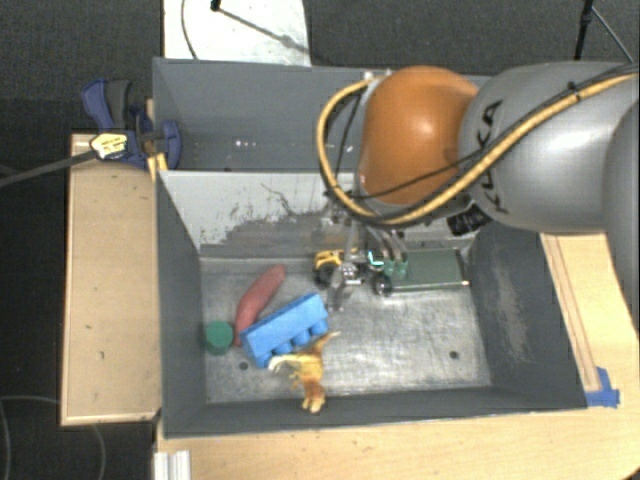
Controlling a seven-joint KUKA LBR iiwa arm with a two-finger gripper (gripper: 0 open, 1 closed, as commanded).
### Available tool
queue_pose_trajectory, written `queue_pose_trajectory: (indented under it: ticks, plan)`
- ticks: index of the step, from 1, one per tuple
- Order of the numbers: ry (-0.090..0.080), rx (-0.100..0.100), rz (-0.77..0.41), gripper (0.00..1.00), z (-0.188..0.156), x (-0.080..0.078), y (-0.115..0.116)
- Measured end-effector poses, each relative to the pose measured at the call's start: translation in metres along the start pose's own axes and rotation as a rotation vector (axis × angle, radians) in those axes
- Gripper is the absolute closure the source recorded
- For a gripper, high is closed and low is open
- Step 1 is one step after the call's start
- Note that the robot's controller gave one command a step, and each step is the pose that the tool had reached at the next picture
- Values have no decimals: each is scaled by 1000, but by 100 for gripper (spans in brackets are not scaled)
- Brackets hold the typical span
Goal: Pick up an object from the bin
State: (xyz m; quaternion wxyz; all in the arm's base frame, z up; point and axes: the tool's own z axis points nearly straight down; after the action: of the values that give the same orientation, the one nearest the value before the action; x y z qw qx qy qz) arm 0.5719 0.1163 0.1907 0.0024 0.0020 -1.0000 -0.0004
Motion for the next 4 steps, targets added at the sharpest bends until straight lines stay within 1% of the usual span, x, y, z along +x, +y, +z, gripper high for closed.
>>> queue_pose_trajectory:
  ticks: [1, 2, 3, 4]
  plan:
    - [-8, -1, 3, 0, -4, -2, -1]
    - [-10, 0, -136, 0, 40, -1, 17]
    - [-7, 1, -403, 0, 52, 3, 35]
    - [-11, 1, -498, 0, 57, -4, 43]
